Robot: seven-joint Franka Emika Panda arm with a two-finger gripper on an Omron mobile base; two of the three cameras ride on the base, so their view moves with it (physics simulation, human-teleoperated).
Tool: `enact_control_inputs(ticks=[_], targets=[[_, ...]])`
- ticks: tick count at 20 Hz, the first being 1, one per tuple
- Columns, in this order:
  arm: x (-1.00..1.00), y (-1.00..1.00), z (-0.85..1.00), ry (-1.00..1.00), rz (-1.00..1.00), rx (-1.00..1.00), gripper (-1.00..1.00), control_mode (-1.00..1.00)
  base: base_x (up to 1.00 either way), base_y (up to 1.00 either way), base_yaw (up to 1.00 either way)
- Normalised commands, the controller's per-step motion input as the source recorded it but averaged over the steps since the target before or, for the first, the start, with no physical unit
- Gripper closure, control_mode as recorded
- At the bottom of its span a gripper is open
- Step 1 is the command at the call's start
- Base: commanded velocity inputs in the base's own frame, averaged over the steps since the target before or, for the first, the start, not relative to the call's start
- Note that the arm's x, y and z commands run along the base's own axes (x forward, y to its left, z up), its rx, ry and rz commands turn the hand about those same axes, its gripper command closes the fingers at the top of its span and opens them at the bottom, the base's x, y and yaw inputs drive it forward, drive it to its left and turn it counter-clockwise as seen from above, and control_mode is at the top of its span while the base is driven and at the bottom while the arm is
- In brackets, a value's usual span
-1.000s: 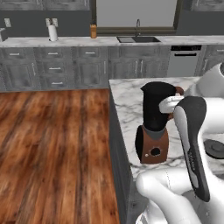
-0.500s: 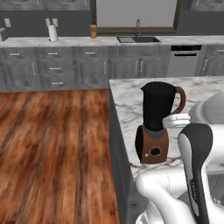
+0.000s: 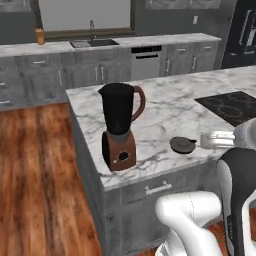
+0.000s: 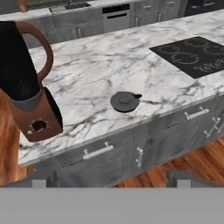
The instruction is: Grab the lime and garlic from the fridge, place them in the blender, close the lid, and turn on the blender to create a marinade.
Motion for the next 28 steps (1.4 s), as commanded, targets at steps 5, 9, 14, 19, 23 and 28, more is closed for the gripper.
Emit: enact_control_inputs(ticks=[5,9,14,19,23,28], targets=[[0.0,0.0,0.0,0.0,0.0,0.0,-1.0,1.0,-0.19,-0.59,-0.75],[0.0,0.0,0.0,0.0,0.0,0.0,-1.0,1.0,0.01,-0.91,-0.75],[0.0,0.0,0.0,0.0,0.0,0.0,-1.0,1.0,0.34,-1.0,-0.52],[0.0,0.0,0.0,0.0,0.0,0.0,-1.0,1.0,0.72,-1.0,-0.2],[0.0,0.0,0.0,0.0,0.0,0.0,-1.0,1.0,0.9,-1.0,0.0],[0.0,0.0,0.0,0.0,0.0,0.0,-1.0,1.0,0.85,-1.0,0.06]])
